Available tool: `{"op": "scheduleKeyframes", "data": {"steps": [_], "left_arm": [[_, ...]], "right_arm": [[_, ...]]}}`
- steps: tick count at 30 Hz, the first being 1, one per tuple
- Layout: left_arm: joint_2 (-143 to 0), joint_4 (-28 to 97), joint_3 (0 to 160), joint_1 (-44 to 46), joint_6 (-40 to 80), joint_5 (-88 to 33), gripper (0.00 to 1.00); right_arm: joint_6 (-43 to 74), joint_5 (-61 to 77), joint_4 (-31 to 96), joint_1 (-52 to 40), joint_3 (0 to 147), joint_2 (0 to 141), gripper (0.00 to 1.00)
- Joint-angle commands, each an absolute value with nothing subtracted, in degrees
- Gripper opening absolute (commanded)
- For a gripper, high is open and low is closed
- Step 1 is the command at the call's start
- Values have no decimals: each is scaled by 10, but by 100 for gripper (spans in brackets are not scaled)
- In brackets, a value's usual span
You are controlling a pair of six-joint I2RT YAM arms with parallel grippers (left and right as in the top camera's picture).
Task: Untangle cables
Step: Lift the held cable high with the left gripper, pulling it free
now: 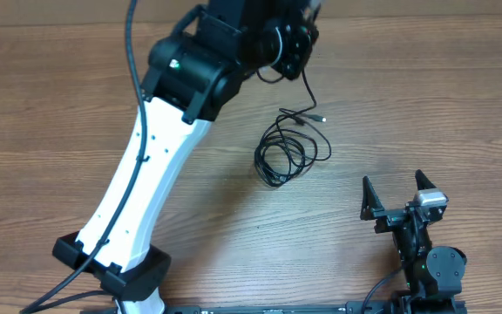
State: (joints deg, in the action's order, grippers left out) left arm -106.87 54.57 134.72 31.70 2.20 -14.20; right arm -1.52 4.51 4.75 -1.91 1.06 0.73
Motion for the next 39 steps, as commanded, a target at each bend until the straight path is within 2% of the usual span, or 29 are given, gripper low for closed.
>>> {"op": "scheduleKeyframes", "data": {"steps": [1, 9, 18, 23, 30, 39], "left_arm": [[-1027, 507, 1365, 303, 91, -191, 4], [-980, 346, 1365, 269, 127, -303, 4], [-957, 177, 1365, 258, 159, -307, 4], [-957, 110, 1365, 255, 166, -289, 4], [-957, -58, 1365, 224, 194, -262, 4], [-957, -122, 1366, 182, 245, -176, 4]], "right_arm": [[-16, 46, 46, -22, 5, 2, 100], [-16, 46, 46, -22, 5, 2, 100], [-16, 46, 46, -22, 5, 2, 100], [-16, 46, 46, -22, 5, 2, 100], [-16, 46, 46, -22, 5, 2, 100], [-16, 46, 46, -22, 5, 2, 100]]}}
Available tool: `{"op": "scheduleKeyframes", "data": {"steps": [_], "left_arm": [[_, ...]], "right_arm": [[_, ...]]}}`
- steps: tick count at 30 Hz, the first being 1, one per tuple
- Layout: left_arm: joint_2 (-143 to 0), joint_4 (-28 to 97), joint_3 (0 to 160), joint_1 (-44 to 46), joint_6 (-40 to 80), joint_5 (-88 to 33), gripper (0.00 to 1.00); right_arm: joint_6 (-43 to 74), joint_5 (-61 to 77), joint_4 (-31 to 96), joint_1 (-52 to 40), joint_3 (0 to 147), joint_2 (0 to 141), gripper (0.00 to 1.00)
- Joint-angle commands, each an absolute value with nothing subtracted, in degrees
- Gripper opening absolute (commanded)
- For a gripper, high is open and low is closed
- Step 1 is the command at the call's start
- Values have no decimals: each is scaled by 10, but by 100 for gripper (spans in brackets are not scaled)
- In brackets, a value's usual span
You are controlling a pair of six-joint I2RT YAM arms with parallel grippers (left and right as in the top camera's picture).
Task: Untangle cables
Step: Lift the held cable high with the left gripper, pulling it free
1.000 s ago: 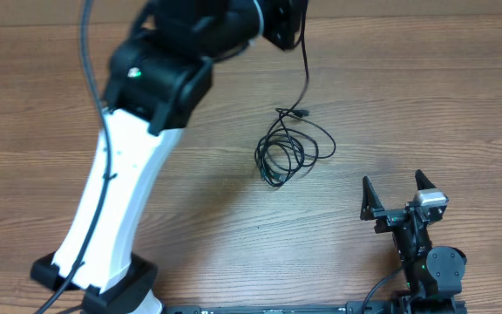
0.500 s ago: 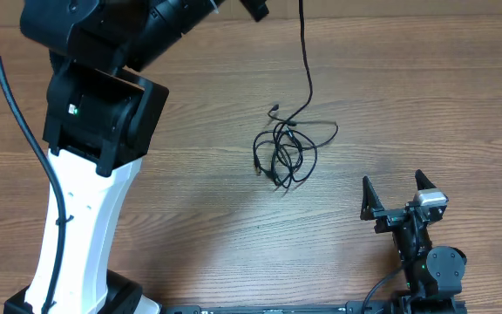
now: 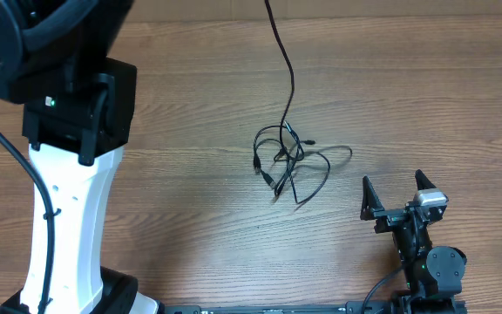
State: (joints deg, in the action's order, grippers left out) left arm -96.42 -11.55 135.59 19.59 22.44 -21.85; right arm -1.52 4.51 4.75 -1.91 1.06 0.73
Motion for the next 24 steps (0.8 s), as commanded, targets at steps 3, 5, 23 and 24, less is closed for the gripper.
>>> {"op": "scheduleKeyframes", "data": {"steps": [3, 5, 23, 24], "left_arm": [[-957, -79, 1366, 171, 244, -177, 4], [-957, -26, 1366, 166, 233, -176, 4], [-980, 319, 1364, 157, 124, -173, 4], [-980, 314, 1364, 156, 124, -174, 4]], "right_arm": [[-16, 46, 46, -22, 5, 2, 100], [-16, 46, 46, -22, 5, 2, 100], [-16, 46, 46, -22, 5, 2, 100], [-16, 46, 46, -22, 5, 2, 100]]}}
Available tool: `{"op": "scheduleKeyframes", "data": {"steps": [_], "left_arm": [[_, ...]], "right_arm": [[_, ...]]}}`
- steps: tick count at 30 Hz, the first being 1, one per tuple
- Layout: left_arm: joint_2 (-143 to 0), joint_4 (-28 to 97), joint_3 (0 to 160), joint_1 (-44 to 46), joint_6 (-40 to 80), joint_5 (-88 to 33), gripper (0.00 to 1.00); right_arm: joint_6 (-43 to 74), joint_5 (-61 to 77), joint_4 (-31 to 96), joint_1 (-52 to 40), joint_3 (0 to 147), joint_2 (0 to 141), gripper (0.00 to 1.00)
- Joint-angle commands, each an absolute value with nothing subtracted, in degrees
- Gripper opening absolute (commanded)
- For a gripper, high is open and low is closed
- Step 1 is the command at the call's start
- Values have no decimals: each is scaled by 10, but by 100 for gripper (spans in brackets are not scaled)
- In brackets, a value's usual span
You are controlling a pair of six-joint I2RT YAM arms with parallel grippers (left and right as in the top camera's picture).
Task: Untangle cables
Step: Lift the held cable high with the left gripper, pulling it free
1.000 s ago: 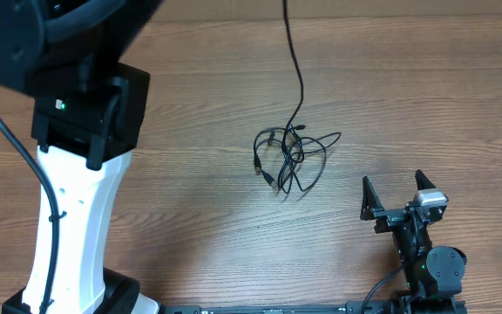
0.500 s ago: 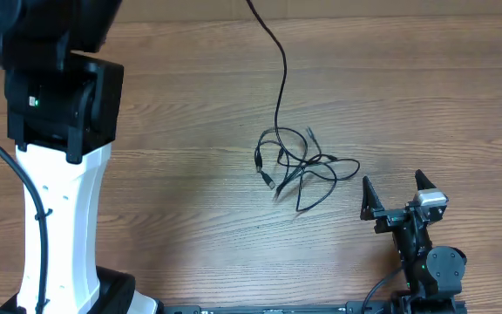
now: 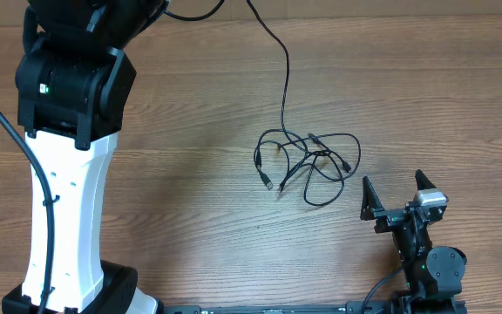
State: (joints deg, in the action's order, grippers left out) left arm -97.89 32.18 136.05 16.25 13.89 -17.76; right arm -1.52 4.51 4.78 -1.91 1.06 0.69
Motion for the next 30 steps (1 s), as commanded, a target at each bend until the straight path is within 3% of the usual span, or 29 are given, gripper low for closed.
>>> {"op": "scheduleKeyframes", "data": {"steps": [1, 11, 16, 20, 25, 30], "left_arm": [[-981, 309, 1364, 153, 127, -176, 4], [-1004, 133, 1364, 102, 225, -176, 4], [-1021, -7, 1364, 28, 405, -156, 4], [-1036, -30, 1364, -23, 510, -160, 4], [-1052, 25, 1364, -67, 512, -195, 4], [-1056, 113, 1364, -70, 372, -196, 4]], "right_arm": [[-16, 46, 46, -22, 5, 2, 100], [-16, 46, 46, -22, 5, 2, 100], [-16, 46, 46, -22, 5, 2, 100], [-16, 46, 46, -22, 5, 2, 100], [-16, 46, 46, -22, 5, 2, 100], [-16, 46, 46, -22, 5, 2, 100]]}}
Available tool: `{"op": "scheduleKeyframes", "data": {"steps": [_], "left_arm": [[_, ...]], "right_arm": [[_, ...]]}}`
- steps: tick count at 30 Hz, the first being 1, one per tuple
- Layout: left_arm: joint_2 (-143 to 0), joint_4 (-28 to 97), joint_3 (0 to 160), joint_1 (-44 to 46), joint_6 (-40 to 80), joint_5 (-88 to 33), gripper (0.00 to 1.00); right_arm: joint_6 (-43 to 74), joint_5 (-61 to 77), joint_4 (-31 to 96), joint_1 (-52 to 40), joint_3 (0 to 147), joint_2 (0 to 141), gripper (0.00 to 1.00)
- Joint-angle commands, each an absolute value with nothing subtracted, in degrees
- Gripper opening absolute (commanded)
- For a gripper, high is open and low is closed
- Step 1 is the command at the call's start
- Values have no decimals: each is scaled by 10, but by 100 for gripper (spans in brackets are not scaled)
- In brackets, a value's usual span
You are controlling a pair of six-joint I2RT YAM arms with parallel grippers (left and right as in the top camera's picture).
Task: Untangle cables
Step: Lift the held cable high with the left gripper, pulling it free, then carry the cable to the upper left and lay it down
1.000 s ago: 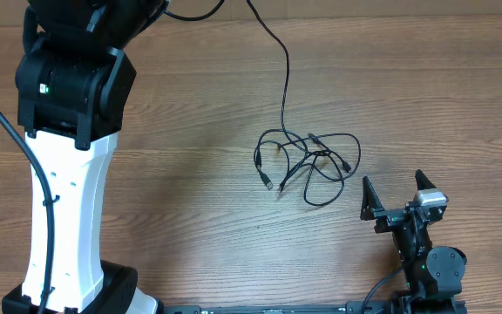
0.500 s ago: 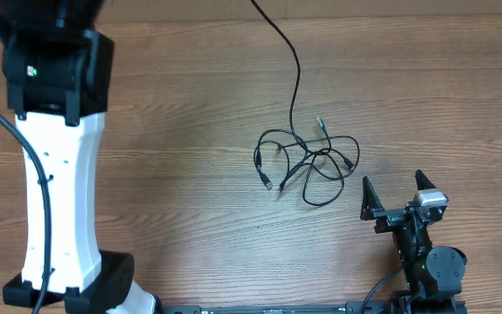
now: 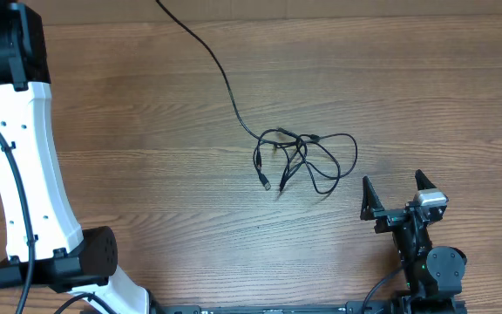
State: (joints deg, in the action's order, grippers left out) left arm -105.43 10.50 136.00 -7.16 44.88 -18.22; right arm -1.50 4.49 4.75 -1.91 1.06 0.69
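A thin black cable tangle (image 3: 308, 161) lies in loose crossed loops right of the table's middle, two plug ends (image 3: 267, 183) pointing toward the near left. One long strand (image 3: 216, 65) runs from the tangle up and left and leaves the overhead view at the top edge. My left arm (image 3: 24, 174) stands along the left side; its gripper is out of view. Near the front right, my right gripper (image 3: 398, 192) rests open and empty, a short way right of and below the tangle.
The wooden table (image 3: 146, 218) carries only the cable. The left arm's base (image 3: 59, 262) sits at the near left corner, and the right arm's base (image 3: 430, 270) at the near right edge.
The left arm has shifted further left. The long strand now slants up to the top left instead of rising nearly straight. The tangle's lower loop has drawn in slightly. The right arm is still.
The left gripper was over the far centre with a cable end hanging to a tight coil. Then the arm stood at the left, the strand led out of the top edge and the coil had opened. The loops then spread rightward, and now the strand slants left.
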Motion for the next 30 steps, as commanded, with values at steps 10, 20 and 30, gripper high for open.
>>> {"op": "scheduleKeyframes", "data": {"steps": [10, 20, 30], "left_arm": [[-1056, 161, 1364, -40, 292, -303, 4], [-1046, 100, 1364, -18, 292, -329, 4], [-1077, 459, 1361, -25, 237, 107, 4]], "right_arm": [[-16, 46, 46, -22, 5, 2, 100], [-16, 46, 46, -22, 5, 2, 100], [-16, 46, 46, -22, 5, 2, 100]]}}
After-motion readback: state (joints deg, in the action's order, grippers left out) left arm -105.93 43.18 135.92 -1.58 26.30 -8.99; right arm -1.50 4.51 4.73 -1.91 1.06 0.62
